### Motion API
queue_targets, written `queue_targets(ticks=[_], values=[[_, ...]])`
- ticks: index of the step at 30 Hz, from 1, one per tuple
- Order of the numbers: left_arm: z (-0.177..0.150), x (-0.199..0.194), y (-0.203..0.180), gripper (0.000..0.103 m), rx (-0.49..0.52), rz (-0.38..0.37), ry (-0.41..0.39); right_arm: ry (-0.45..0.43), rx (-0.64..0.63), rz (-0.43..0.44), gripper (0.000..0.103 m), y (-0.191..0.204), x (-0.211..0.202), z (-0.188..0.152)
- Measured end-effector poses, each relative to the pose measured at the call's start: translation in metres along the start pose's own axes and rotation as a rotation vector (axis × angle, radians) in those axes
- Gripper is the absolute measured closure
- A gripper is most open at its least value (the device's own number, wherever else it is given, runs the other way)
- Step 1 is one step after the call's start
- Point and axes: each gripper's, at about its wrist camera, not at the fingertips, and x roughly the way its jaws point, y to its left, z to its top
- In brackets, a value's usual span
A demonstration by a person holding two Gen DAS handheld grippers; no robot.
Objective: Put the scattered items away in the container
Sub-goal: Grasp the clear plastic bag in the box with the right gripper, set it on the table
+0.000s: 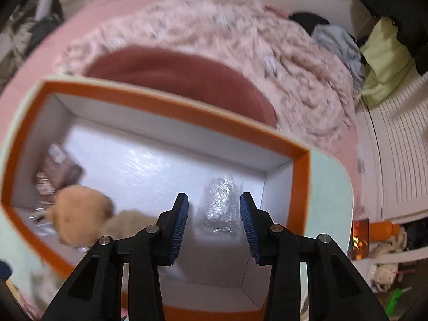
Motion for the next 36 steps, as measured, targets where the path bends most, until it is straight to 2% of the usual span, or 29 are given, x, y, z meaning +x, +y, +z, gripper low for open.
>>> queue_targets(ticks=[3, 4, 5, 7, 9, 12, 15, 18, 20, 22, 24, 26, 30, 31, 34, 36], values=[[-0.001, 0.002, -0.002, 0.027, 0.006, -0.026, 0.014, -0.013, -0.009, -0.040, 0.064, 0.000, 0.003, 0.000], [-0.002, 0.002, -0.003, 0.027, 0.008, -0.033, 0.017, -0.020, -0.017, -0.056, 0.071, 0.000, 0.002, 0.000], [-0.002, 0.002, -0.003, 0.027, 0.008, -0.036, 0.019, -0.033, -0.032, -0.073, 0.073, 0.001, 0.002, -0.001], [-0.002, 0.003, -0.003, 0.027, 0.006, -0.034, 0.020, -0.077, -0.028, -0.040, 0.073, -0.001, -0.002, -0.004], [-0.002, 0.003, -0.002, 0.027, 0.005, -0.025, 0.019, -0.129, 0.021, 0.026, 0.074, -0.012, -0.010, -0.007], [-0.002, 0.003, 0.000, 0.027, -0.001, -0.013, 0.020, -0.264, 0.085, 0.104, 0.074, -0.024, -0.042, -0.021], [-0.001, 0.004, 0.005, 0.027, -0.018, 0.002, 0.025, -0.381, 0.118, 0.257, 0.074, -0.033, -0.081, -0.049], [-0.001, 0.004, 0.011, 0.027, -0.037, 0.020, 0.027, -0.431, 0.105, 0.423, 0.073, -0.035, -0.110, -0.088], [0.000, 0.005, 0.014, 0.027, -0.045, 0.027, 0.029, -0.429, 0.110, 0.534, 0.073, -0.035, -0.115, -0.117], [-0.001, 0.006, 0.017, 0.027, -0.052, 0.036, 0.031, -0.418, 0.131, 0.582, 0.073, -0.033, -0.111, -0.143], [-0.002, 0.008, 0.017, 0.027, -0.059, 0.037, 0.039, -0.428, 0.147, 0.597, 0.073, -0.030, -0.104, -0.163], [-0.003, 0.010, 0.017, 0.027, -0.059, 0.040, 0.047, -0.444, 0.170, 0.574, 0.073, -0.027, -0.097, -0.176], [-0.004, 0.012, 0.014, 0.027, -0.049, 0.046, 0.052, -0.463, 0.213, 0.534, 0.072, -0.024, -0.087, -0.185], [-0.004, 0.012, 0.014, 0.027, -0.048, 0.045, 0.053, -0.467, 0.215, 0.523, 0.069, -0.023, -0.086, -0.186], [-0.005, 0.012, 0.013, 0.027, -0.042, 0.046, 0.052, -0.499, 0.223, 0.475, 0.039, -0.020, -0.089, -0.194], [-0.004, 0.012, 0.012, 0.027, -0.039, 0.047, 0.050, -0.534, 0.226, 0.474, 0.039, -0.018, -0.093, -0.200]])
